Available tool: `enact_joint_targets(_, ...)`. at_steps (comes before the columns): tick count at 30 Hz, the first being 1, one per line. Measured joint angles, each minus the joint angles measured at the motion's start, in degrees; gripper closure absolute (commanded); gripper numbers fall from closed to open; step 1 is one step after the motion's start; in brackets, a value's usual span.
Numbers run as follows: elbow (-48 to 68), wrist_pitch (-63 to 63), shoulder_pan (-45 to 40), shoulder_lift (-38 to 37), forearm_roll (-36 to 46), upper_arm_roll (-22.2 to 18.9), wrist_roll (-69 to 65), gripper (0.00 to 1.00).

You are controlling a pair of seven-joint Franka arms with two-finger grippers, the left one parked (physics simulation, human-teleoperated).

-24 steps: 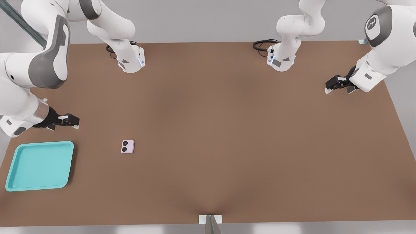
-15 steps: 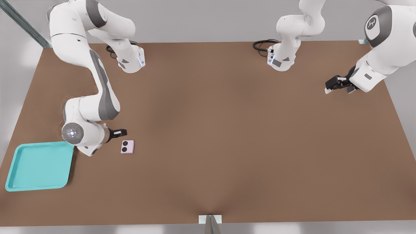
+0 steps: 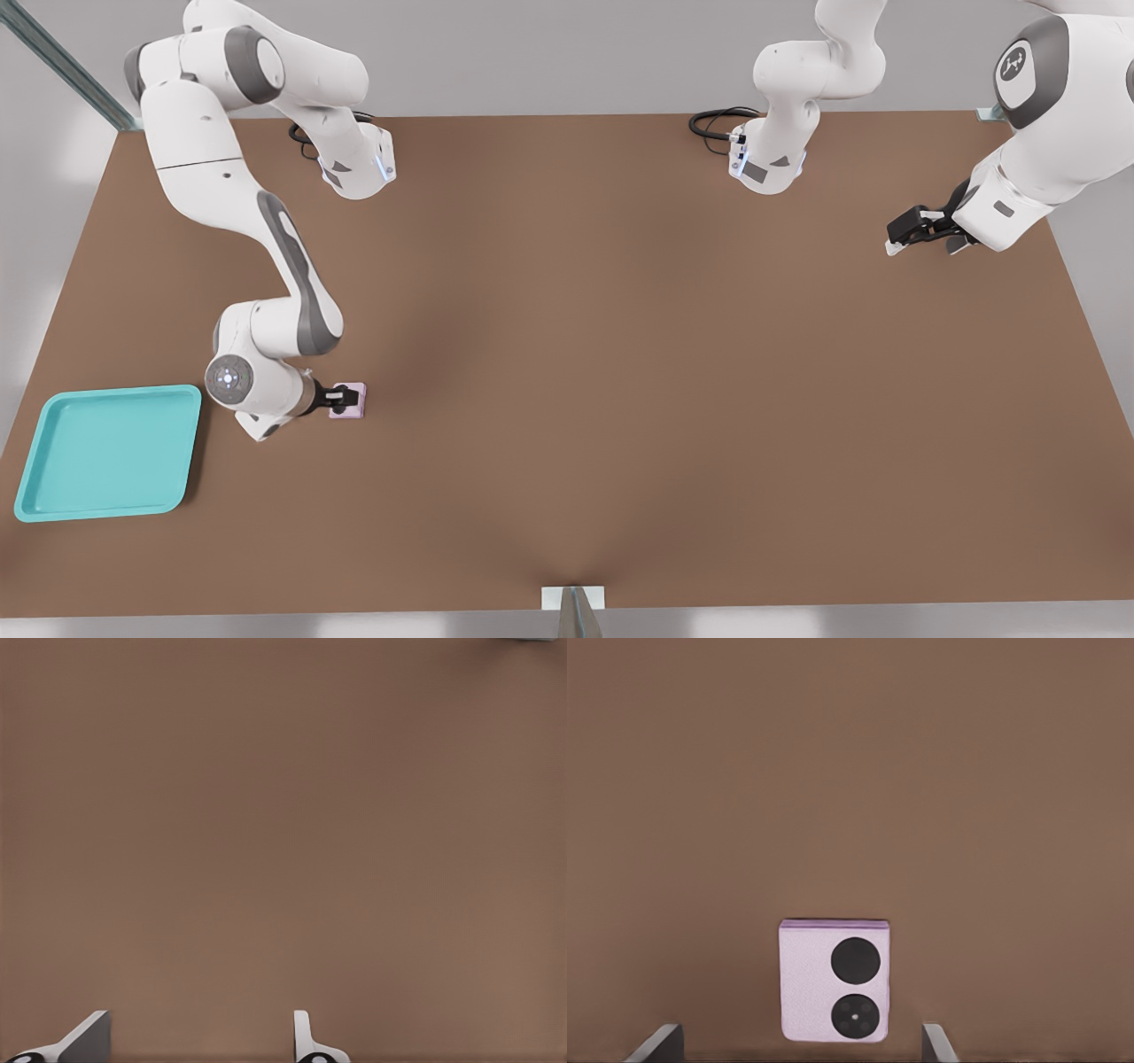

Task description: Keep left arm still and place phone on the tray with right arm

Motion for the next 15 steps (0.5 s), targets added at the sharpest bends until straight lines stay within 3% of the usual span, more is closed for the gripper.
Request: enact_joint_targets(15,-1.6,11.5,-0.9,7.0,-3.3,0.4,2.6,0.0)
